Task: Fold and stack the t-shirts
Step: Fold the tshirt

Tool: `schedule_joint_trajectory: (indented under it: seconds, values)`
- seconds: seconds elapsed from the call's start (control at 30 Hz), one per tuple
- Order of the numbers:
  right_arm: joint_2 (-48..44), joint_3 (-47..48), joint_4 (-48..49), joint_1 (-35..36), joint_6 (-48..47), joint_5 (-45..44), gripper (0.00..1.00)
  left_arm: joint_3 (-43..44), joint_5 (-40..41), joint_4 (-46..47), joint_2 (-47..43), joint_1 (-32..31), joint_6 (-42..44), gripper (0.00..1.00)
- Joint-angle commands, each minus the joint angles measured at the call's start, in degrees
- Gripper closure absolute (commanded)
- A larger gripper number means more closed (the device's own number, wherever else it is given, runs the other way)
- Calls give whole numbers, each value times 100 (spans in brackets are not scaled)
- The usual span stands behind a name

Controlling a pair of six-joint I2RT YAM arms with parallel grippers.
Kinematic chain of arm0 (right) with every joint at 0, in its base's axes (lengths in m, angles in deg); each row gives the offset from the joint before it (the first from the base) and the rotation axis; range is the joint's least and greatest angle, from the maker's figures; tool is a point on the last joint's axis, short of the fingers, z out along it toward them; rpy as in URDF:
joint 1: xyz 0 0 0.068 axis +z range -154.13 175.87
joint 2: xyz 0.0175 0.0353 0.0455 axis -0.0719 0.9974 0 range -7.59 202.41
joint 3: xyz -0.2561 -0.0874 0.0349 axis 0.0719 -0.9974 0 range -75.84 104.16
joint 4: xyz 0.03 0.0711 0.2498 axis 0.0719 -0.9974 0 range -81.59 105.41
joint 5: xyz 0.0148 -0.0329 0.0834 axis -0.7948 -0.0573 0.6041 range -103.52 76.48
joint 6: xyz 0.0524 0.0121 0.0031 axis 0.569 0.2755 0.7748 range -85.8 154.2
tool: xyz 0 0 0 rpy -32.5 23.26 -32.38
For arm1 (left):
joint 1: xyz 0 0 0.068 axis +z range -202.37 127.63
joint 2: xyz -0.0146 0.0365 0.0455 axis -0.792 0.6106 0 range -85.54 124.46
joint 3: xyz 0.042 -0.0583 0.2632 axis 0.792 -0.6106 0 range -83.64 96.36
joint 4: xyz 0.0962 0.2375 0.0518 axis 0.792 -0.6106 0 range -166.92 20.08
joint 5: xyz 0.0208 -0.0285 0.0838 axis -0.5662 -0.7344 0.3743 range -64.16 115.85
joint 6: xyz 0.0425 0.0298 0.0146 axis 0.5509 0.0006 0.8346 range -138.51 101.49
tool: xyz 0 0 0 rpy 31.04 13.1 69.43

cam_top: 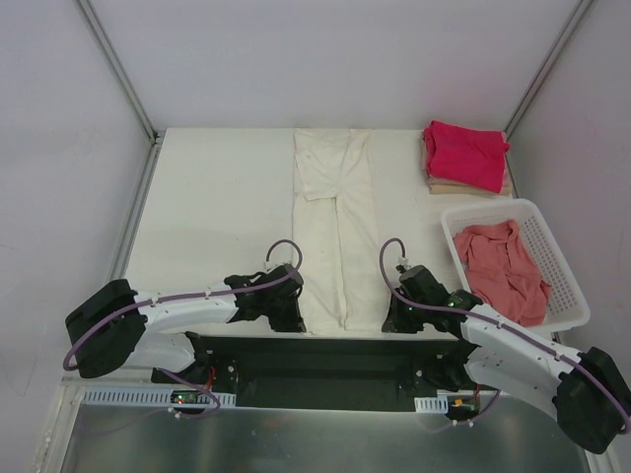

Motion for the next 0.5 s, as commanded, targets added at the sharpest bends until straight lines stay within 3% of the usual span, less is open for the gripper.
schedule_joint_trajectory:
  seconds: [0.0,0.23,0.33,0.47]
  values:
    - [107,-2,234,-23,-333,-182,99,-66,49,-19,-221,-95,-102,100]
    - [-1008,103,-257,100,-527,372,99,-57,189,-19,-660,-456,-243,100]
    - [-1405,436,-477,91,-659,232,100,66,540,-19,-924,-447,-68,100]
    - [-1116,1052,-390,91,-896,-382,99,644,550,-19,-890,-88,651,100]
